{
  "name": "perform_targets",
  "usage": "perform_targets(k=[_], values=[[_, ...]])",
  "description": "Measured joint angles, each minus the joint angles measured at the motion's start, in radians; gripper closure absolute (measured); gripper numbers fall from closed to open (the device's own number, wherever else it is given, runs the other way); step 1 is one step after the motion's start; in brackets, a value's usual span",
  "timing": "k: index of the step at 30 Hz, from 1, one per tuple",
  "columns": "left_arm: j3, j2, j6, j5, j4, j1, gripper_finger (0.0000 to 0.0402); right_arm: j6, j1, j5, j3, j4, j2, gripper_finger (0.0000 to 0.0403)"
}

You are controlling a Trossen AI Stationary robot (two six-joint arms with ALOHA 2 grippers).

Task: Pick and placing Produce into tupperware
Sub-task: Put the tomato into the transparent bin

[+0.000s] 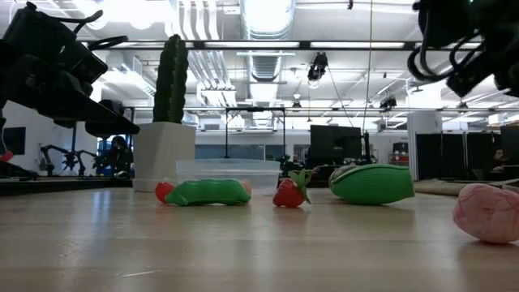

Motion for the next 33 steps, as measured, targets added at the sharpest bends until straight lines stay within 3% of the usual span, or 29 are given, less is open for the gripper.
perform_targets(k=[5, 14, 33], values=[[0.0, 0.0, 0.0, 0.0, 0.0, 0.0, 0.0118, -0.005, 0.008, -0.05, 0.013, 0.006, 0.146, 0.0085], [0.0, 0.0, 0.0, 0.0, 0.0, 0.0, 0.0118, -0.239, 0.007, -0.052, 0.036, 0.088, 0.34, 0.0086], [0.0, 0.0, 0.0, 0.0, 0.0, 0.0, 0.0118, -0.359, -0.046, -0.002, 0.022, 0.091, 0.387, 0.0081]])
